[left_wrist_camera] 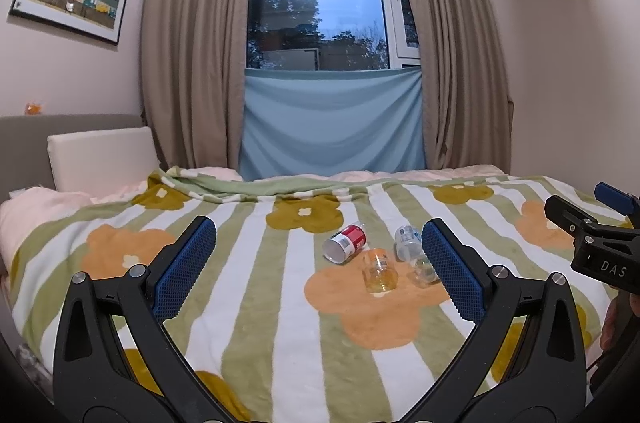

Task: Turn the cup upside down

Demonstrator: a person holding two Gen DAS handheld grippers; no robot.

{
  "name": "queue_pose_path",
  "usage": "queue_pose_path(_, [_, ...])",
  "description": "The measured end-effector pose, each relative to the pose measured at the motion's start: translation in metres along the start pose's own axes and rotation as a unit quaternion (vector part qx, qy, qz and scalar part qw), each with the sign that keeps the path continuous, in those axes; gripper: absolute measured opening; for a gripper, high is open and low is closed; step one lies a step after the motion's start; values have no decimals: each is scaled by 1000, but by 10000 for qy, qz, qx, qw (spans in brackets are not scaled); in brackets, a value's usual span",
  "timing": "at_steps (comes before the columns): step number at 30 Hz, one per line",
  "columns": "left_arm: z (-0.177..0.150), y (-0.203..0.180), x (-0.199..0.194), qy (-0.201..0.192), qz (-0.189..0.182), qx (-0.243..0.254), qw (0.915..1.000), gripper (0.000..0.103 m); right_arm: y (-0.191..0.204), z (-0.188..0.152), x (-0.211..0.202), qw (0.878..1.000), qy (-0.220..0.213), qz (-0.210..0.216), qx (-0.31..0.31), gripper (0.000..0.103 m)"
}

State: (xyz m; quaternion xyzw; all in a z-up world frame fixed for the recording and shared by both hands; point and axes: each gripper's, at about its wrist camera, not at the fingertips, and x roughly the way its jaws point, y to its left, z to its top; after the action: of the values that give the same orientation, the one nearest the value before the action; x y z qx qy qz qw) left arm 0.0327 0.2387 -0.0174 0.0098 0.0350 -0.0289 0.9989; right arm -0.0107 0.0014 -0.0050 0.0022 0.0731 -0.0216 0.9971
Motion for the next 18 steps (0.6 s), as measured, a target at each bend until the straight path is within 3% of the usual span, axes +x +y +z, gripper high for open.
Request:
queue_pose_path(12, [0,0,14,231,28,8,9997,103,-1,-1,0,10000,31,43,-12,102])
queue_pose_path(18, [13,4,64,733,-358,-126,9966,103,-3,-4,4,9999,80,87,-59,102])
